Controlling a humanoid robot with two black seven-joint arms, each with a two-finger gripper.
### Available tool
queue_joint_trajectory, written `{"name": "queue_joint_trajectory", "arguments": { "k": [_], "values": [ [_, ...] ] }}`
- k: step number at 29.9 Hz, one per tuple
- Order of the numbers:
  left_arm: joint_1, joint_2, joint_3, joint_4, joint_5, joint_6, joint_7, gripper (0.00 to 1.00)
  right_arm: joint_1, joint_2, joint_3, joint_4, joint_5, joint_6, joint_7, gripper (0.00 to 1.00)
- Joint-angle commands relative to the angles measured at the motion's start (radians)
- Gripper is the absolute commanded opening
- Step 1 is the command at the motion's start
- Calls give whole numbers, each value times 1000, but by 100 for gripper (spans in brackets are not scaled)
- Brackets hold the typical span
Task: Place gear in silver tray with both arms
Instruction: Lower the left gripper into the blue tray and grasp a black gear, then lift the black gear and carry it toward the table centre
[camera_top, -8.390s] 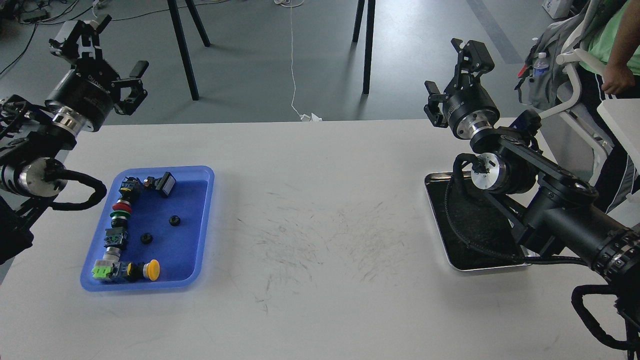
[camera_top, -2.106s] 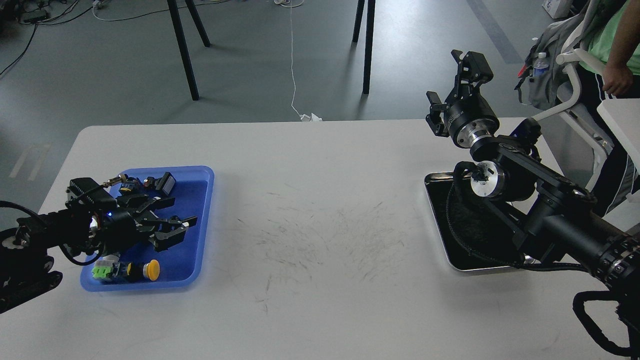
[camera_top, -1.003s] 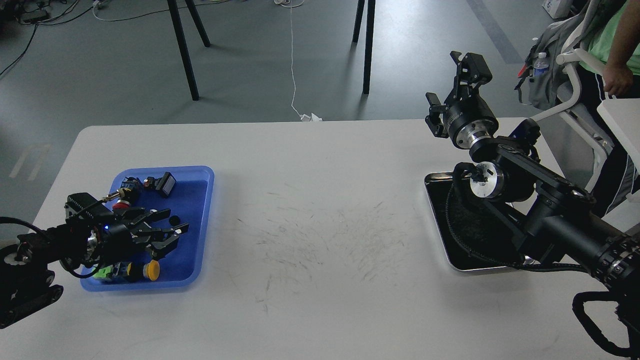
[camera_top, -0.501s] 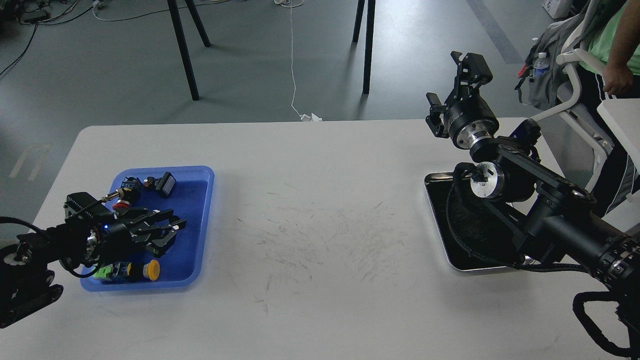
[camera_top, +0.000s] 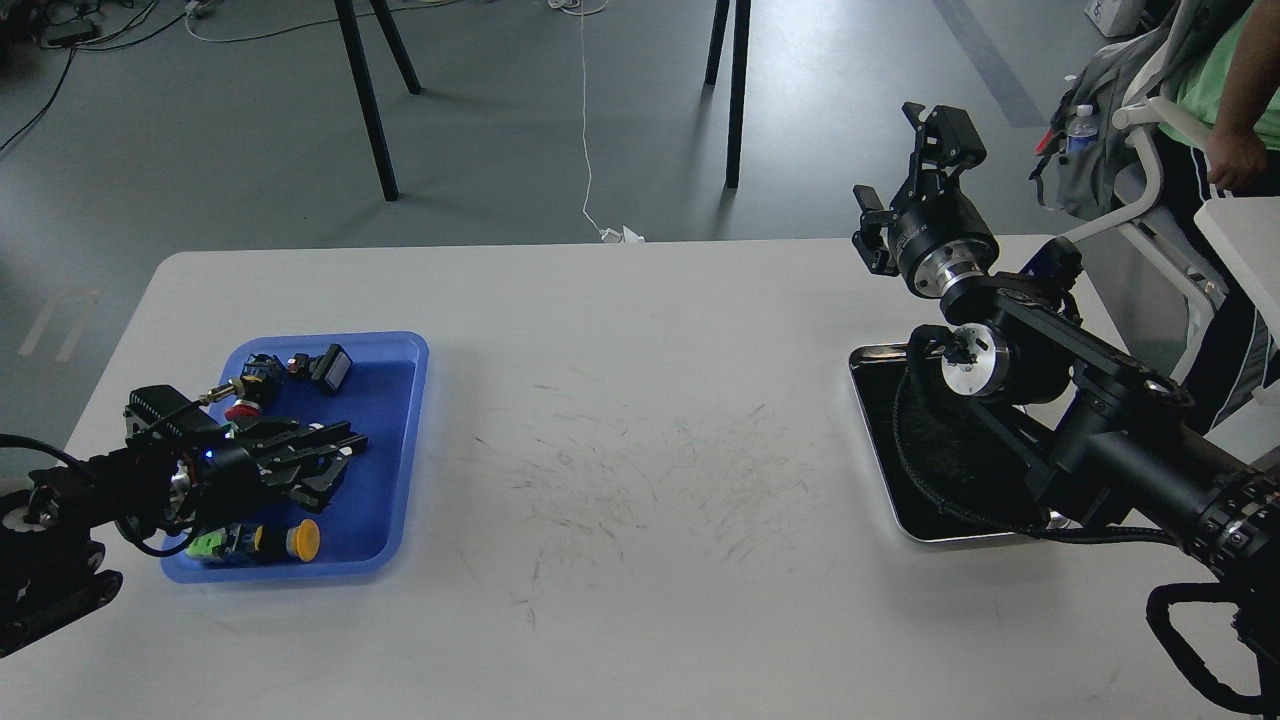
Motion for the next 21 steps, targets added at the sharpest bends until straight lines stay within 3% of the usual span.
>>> {"name": "queue_joint_trajectory", "arguments": {
  "k": [1, 7, 16, 21],
  "values": [
    [-5, 41, -14, -13, -8, 1, 0, 15, 0, 2, 0, -2, 0, 0, 0, 99],
    [-31, 93, -48, -103, -89, -4, 0, 14, 0, 4, 0, -2, -6, 0, 0, 99],
    [-204, 84, -42, -238, -86, -21, 0, 14, 14, 1, 0, -3, -14, -2, 0, 99],
    [-301, -42, -2, -236, -78, -68, 0, 14, 21, 2, -2, -5, -14, -3, 0, 99]
  ]
}}
